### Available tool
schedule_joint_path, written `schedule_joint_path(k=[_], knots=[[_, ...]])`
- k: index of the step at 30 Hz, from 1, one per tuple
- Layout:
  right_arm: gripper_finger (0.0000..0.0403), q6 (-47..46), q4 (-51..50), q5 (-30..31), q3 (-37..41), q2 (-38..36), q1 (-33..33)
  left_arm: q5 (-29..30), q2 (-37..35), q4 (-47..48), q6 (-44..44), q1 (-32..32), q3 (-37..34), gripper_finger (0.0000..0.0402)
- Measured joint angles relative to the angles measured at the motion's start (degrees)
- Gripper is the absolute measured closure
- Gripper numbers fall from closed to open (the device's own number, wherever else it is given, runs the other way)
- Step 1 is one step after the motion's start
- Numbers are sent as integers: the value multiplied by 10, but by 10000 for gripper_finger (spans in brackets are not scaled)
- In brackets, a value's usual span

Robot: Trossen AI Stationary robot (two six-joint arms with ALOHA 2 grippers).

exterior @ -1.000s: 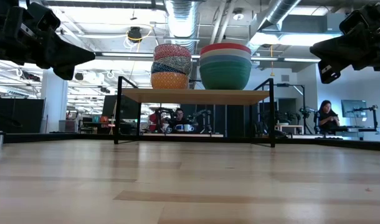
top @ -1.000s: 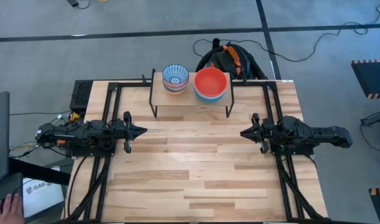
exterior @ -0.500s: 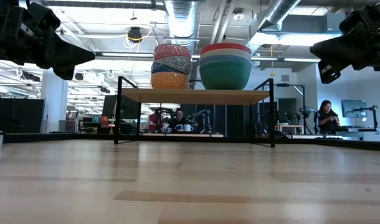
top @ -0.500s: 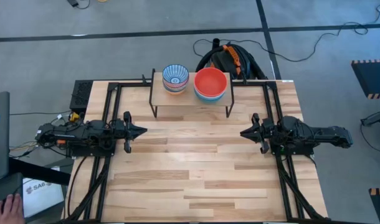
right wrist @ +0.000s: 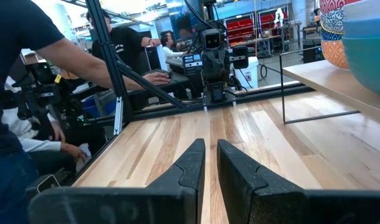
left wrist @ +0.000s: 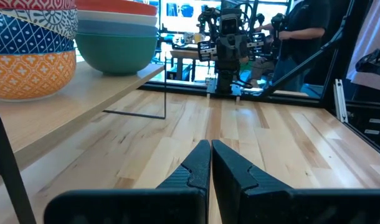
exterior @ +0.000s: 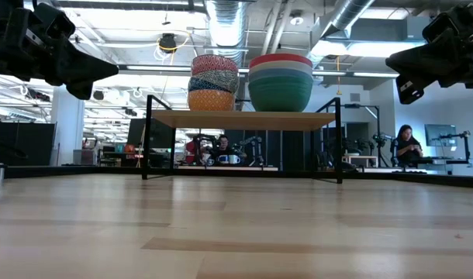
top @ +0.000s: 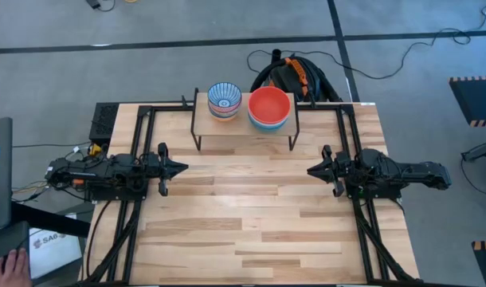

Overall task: Place and stack bowls onto a shelf
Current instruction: Return to Home Position

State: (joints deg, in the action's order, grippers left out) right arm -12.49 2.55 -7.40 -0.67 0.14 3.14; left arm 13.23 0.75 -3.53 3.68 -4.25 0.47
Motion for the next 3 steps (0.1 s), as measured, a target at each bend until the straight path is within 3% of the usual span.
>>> schedule_joint_path(k=[3], knots=[[333,0,0,0,0,0,0,0,0,0,0,0,0,401]])
